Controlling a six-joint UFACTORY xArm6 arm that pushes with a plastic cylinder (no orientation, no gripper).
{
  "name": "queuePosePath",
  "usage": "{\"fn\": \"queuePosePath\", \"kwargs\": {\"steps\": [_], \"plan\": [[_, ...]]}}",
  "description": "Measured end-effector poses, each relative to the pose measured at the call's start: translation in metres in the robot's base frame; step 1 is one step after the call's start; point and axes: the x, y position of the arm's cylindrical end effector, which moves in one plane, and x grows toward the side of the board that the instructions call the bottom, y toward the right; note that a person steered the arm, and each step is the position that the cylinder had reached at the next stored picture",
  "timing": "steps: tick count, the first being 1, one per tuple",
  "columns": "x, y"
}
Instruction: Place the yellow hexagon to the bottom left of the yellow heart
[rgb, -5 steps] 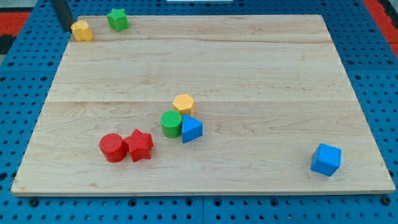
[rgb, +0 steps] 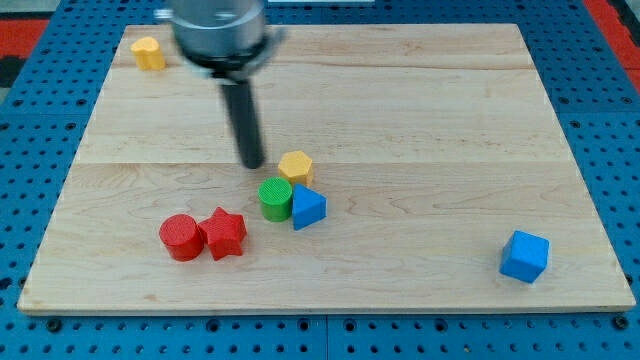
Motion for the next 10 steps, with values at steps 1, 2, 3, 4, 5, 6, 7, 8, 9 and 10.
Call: {"fn": "queuePosePath", "kwargs": {"steps": [1,2,3,4,5,6,7,8,9,10], "plan": [[-0.016,0.084],[0.004,0.133],[0.035,0.103],[0.034,0.071],[-0.02,0.035],[-0.012,0.039],[0.038,0.074],[0.01,0.032],[-0.041,-0.006],[-0.006,0.011]]}}
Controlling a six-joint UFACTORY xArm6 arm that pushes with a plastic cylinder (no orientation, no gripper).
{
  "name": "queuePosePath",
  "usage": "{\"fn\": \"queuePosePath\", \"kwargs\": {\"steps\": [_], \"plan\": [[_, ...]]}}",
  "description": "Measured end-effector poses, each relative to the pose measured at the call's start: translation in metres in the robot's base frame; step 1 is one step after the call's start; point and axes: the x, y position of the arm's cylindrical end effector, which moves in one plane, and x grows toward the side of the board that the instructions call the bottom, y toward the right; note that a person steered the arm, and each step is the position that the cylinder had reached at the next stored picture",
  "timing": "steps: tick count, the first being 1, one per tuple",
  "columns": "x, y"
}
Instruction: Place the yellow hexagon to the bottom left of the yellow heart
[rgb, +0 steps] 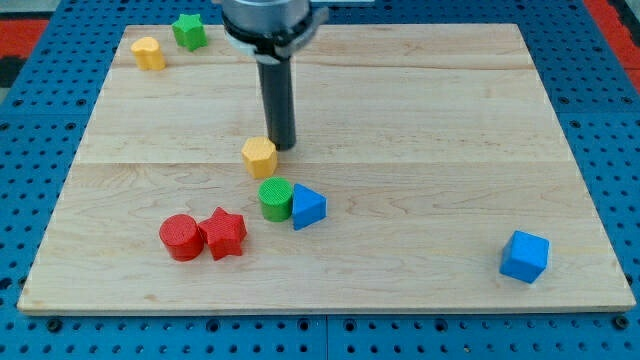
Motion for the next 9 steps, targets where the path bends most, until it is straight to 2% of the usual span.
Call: {"fn": "queuePosePath", "kwargs": {"steps": [1,2,3,5,6,7,8,9], "plan": [[0.011,-0.004],[0.011,-0.035],[0.029,-0.061],[-0.006,-0.139],[0.02,-0.162],[-0.019,-0.203],[-0.048,-0.208],[-0.06,-0.255]]}}
